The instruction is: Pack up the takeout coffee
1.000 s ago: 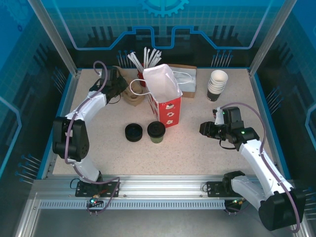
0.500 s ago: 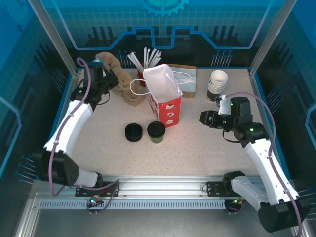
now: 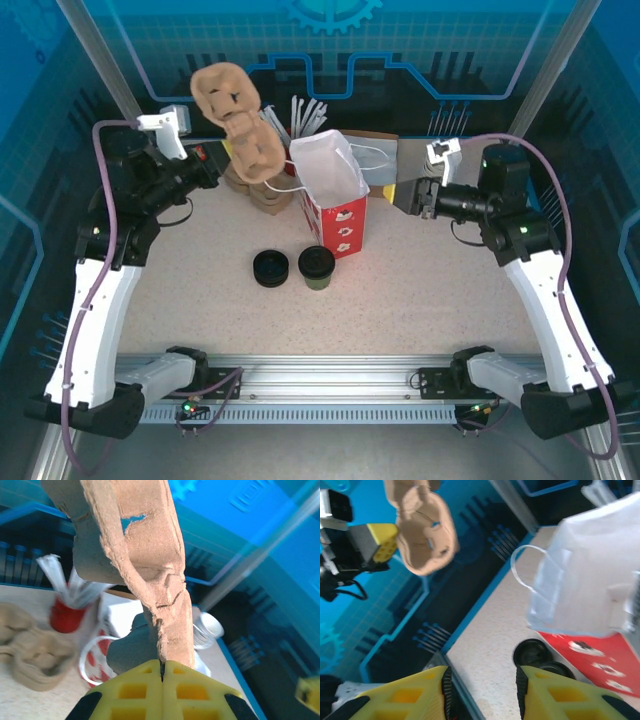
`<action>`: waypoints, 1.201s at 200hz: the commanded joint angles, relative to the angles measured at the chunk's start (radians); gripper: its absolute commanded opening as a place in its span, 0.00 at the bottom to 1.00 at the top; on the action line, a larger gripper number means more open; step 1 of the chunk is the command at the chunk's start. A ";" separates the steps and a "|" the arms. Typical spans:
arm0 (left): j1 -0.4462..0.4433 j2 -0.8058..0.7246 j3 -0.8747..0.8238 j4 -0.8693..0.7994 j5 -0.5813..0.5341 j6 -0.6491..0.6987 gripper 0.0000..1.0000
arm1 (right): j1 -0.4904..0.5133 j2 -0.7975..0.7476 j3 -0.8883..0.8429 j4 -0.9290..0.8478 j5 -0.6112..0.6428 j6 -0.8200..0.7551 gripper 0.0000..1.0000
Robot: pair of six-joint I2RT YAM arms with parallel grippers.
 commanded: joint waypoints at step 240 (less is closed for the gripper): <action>-0.203 0.006 -0.161 0.374 0.464 -0.083 0.00 | 0.232 0.131 0.227 0.004 -0.183 -0.055 0.08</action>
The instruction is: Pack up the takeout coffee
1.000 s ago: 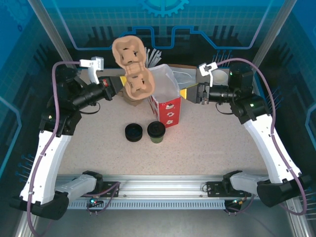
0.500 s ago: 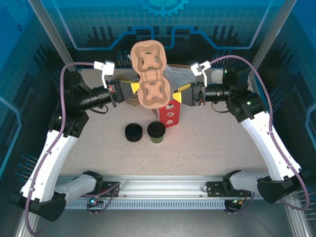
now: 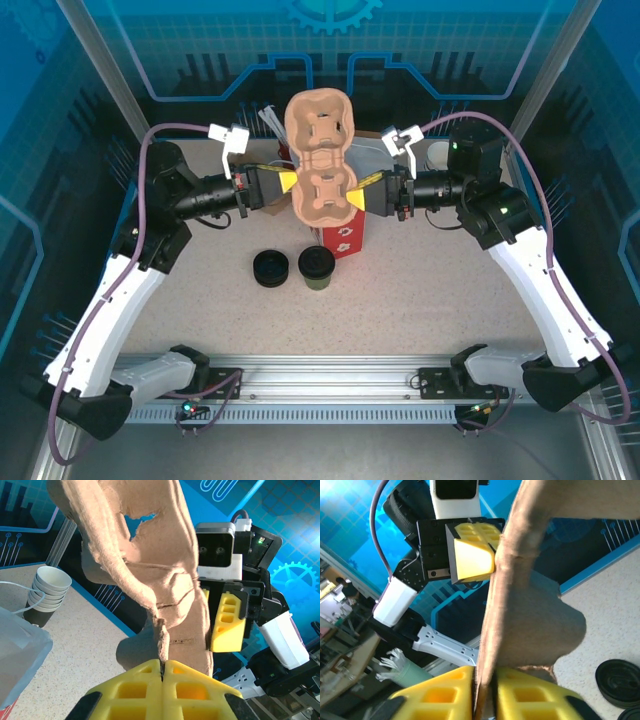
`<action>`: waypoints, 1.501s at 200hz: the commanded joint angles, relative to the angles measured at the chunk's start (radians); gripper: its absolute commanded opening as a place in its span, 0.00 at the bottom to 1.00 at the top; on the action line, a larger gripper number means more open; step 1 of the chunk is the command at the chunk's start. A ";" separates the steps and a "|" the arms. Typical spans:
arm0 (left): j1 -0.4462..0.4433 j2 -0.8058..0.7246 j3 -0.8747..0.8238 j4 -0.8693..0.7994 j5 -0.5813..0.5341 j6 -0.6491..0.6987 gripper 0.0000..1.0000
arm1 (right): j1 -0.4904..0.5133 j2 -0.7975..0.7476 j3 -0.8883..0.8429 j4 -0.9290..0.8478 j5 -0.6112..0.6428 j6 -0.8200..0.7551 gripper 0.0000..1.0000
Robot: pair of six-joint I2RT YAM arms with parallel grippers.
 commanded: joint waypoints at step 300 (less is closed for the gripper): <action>-0.368 0.403 0.477 -0.681 -0.604 1.117 0.67 | 0.010 0.134 0.191 -0.727 0.202 -0.254 0.00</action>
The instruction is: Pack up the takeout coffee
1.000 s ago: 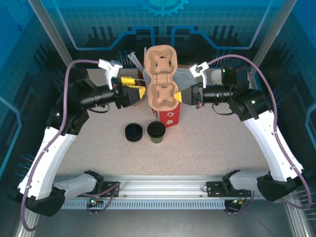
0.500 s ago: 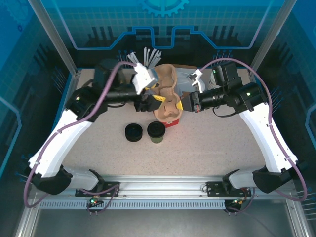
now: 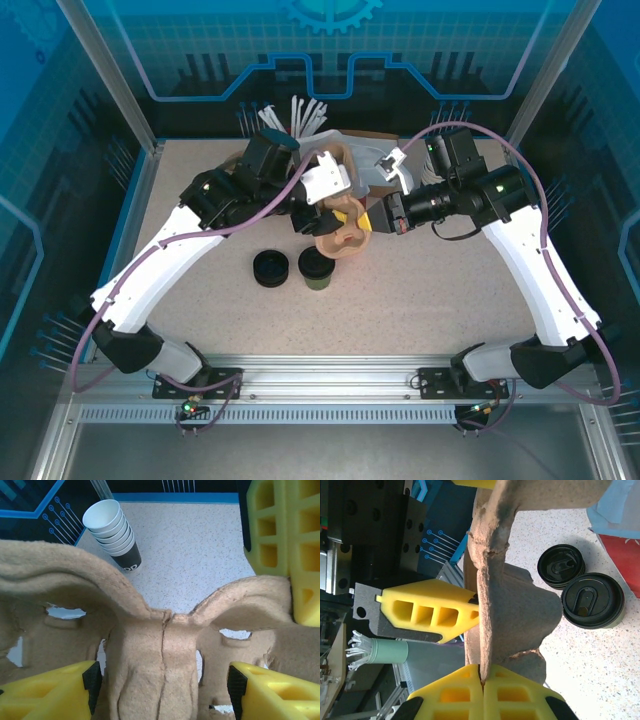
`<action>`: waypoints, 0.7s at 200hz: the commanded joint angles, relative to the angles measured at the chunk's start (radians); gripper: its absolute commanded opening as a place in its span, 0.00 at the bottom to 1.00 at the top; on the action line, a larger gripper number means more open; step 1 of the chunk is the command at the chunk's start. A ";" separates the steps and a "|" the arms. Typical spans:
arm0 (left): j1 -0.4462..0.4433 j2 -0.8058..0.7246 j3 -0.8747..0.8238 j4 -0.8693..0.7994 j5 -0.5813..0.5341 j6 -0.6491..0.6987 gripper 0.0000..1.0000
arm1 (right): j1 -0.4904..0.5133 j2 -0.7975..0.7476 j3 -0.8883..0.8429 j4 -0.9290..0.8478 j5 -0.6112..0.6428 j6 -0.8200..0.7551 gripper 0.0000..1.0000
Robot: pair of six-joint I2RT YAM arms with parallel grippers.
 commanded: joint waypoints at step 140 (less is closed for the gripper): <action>-0.017 0.035 0.034 -0.022 -0.035 0.066 0.43 | 0.007 0.013 -0.005 -0.028 -0.041 -0.051 0.00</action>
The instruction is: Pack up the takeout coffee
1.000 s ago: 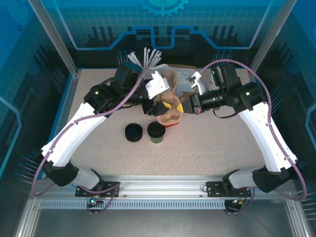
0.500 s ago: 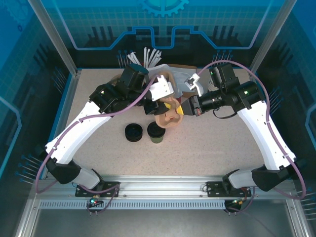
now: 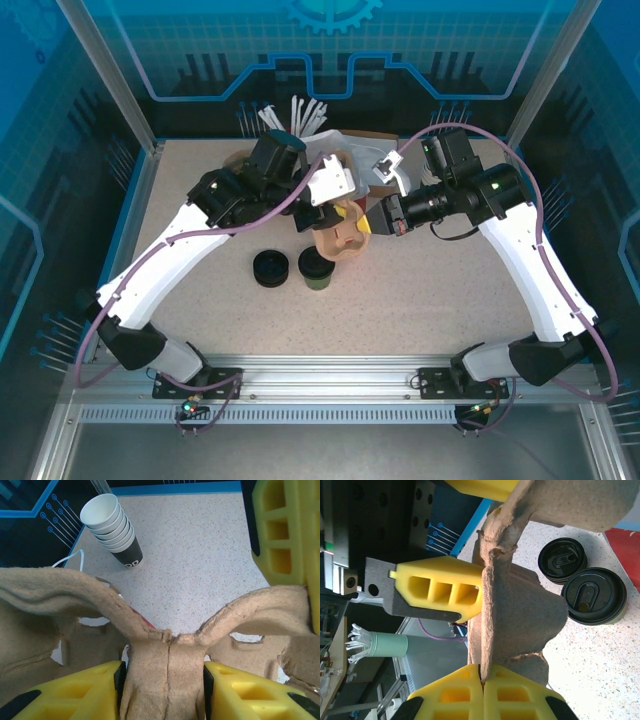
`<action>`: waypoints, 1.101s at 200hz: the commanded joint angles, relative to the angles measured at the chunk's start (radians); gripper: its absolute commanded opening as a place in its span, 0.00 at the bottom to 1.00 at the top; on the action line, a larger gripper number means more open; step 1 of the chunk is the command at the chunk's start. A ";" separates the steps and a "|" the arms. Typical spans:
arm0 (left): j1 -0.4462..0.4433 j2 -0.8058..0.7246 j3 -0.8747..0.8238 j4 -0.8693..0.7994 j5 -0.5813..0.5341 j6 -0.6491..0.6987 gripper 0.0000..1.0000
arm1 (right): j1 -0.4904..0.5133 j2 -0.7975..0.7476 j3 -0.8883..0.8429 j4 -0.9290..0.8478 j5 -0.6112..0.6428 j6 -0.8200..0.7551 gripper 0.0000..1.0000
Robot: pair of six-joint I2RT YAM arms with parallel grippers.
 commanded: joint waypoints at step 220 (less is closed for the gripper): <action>0.150 -0.253 -0.125 0.084 -0.021 -0.223 0.30 | -0.043 0.367 0.362 0.135 0.600 -0.070 0.36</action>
